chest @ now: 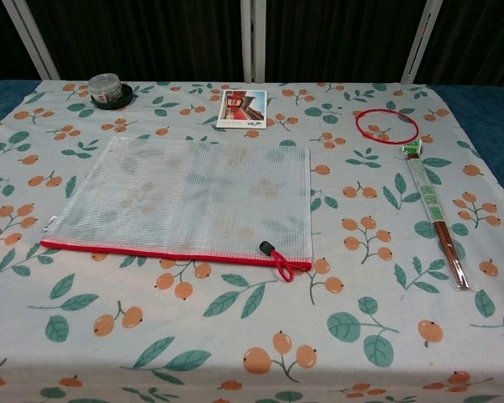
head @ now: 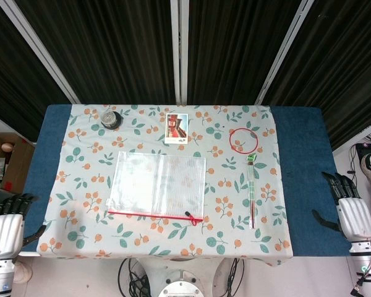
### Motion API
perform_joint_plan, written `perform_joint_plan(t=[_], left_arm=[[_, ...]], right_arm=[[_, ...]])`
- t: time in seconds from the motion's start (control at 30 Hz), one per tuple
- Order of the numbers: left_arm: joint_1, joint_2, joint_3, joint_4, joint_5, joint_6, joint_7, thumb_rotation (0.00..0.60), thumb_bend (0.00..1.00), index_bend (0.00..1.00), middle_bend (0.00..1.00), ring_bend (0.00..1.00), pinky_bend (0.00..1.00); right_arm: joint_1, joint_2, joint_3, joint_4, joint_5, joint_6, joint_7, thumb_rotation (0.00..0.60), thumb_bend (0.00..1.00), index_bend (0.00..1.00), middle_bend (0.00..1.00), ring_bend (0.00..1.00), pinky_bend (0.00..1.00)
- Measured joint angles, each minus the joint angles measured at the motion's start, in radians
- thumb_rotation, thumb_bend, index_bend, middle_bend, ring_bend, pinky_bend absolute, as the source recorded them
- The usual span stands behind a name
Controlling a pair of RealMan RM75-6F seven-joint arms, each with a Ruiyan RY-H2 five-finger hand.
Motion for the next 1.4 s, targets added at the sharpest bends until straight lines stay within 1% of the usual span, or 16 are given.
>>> perform_joint_plan(t=[0.17, 0.27, 0.4, 0.47, 0.67, 0.73, 0.83, 0.9, 1.0, 1.13, 1.33, 1.4], left_arm=[[-0.017, 0.007, -0.011, 0.002, -0.031, -0.038, 0.007, 0.600, 0.14, 0.26, 0.22, 0.17, 0.19], [-0.031, 0.007, -0.013, -0.008, -0.030, -0.057, 0.010, 0.600, 0.14, 0.27, 0.22, 0.17, 0.19], [-0.068, 0.005, -0.013, -0.030, 0.016, -0.086, 0.022, 0.600, 0.13, 0.33, 0.25, 0.22, 0.19], [-0.102, 0.006, -0.012, -0.050, 0.056, -0.120, 0.025, 0.600, 0.14, 0.35, 0.25, 0.22, 0.19], [-0.261, -0.008, -0.024, -0.139, 0.165, -0.284, 0.028, 0.600, 0.19, 0.35, 0.25, 0.22, 0.19], [-0.321, -0.028, -0.036, -0.166, 0.185, -0.352, 0.051, 0.600, 0.20, 0.36, 0.25, 0.22, 0.19], [-0.398, -0.074, -0.058, -0.193, 0.187, -0.454, 0.100, 0.600, 0.21, 0.38, 0.25, 0.21, 0.19], [-0.444, -0.112, -0.073, -0.201, 0.173, -0.516, 0.134, 0.600, 0.23, 0.38, 0.24, 0.20, 0.19], [-0.512, -0.195, -0.099, -0.195, 0.129, -0.601, 0.208, 0.600, 0.24, 0.38, 0.24, 0.20, 0.19], [-0.595, -0.314, -0.128, -0.153, 0.024, -0.697, 0.326, 0.600, 0.25, 0.38, 0.23, 0.19, 0.19], [-0.694, -0.451, -0.158, -0.077, -0.141, -0.775, 0.464, 0.600, 0.26, 0.39, 0.23, 0.18, 0.19], [-0.719, -0.483, -0.162, -0.055, -0.169, -0.784, 0.505, 0.600, 0.26, 0.40, 0.23, 0.18, 0.19]], right_arm=[[0.012, -0.004, 0.012, -0.005, 0.010, -0.036, -0.012, 0.600, 0.18, 0.01, 0.11, 0.00, 0.00], [0.022, -0.006, 0.020, -0.007, 0.007, -0.051, -0.012, 0.600, 0.18, 0.01, 0.11, 0.00, 0.00], [0.036, -0.002, 0.027, -0.009, -0.009, -0.064, -0.008, 0.600, 0.18, 0.01, 0.11, 0.00, 0.00], [0.048, 0.002, 0.032, -0.012, -0.024, -0.070, -0.015, 0.600, 0.18, 0.01, 0.11, 0.00, 0.00], [0.091, 0.029, 0.048, -0.054, -0.075, -0.093, -0.047, 0.600, 0.18, 0.01, 0.11, 0.00, 0.00], [0.101, 0.040, 0.051, -0.068, -0.087, -0.099, -0.054, 0.600, 0.18, 0.01, 0.11, 0.00, 0.00], [0.113, 0.054, 0.054, -0.084, -0.098, -0.108, -0.060, 0.600, 0.18, 0.01, 0.11, 0.00, 0.00], [0.115, 0.055, 0.053, -0.086, -0.100, -0.112, -0.057, 0.600, 0.18, 0.01, 0.11, 0.00, 0.00], [0.113, 0.050, 0.046, -0.079, -0.102, -0.115, -0.046, 0.600, 0.18, 0.01, 0.11, 0.00, 0.00], [0.104, 0.044, 0.037, -0.063, -0.103, -0.109, -0.027, 0.600, 0.18, 0.01, 0.11, 0.00, 0.00], [0.089, 0.037, 0.024, -0.040, -0.101, -0.100, -0.007, 0.600, 0.18, 0.01, 0.11, 0.00, 0.00], [0.087, 0.035, 0.023, -0.037, -0.101, -0.099, -0.002, 0.600, 0.18, 0.01, 0.11, 0.00, 0.00]])
